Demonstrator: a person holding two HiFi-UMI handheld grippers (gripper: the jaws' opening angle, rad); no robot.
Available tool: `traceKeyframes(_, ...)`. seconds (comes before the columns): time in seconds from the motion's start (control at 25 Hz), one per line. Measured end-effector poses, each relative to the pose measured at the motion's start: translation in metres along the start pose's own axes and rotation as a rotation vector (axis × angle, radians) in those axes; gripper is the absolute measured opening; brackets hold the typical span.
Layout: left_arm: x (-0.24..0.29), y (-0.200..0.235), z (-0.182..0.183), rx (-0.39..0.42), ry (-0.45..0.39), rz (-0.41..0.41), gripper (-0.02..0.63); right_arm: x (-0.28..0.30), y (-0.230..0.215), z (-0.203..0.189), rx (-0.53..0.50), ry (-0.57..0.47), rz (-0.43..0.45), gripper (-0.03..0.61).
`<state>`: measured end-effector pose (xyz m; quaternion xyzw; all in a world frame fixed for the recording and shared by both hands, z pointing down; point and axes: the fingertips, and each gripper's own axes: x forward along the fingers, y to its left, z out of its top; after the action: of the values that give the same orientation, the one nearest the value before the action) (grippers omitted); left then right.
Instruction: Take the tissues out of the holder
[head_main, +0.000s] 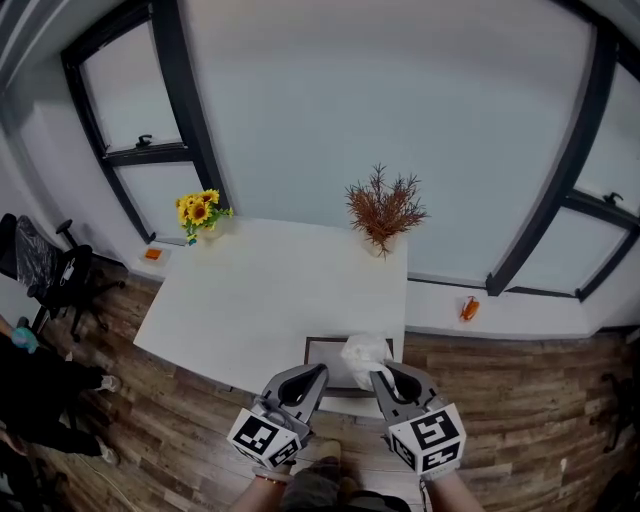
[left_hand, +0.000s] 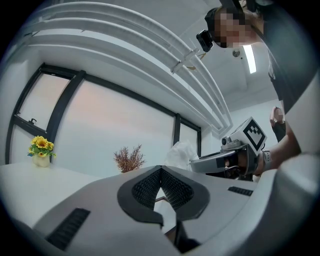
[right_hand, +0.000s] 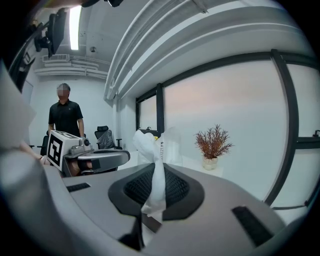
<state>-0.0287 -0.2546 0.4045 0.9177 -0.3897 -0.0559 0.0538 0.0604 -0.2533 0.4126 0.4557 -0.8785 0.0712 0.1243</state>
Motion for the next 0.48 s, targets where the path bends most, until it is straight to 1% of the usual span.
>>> traceKeyframes(0.48, 0.0020, -0.0019, -0.0028, -0.006, 0.004, -0.002, 0.008, 0.0001, -0.0030, 0.0031, -0.001, -0.019, -0.008, 0.036)
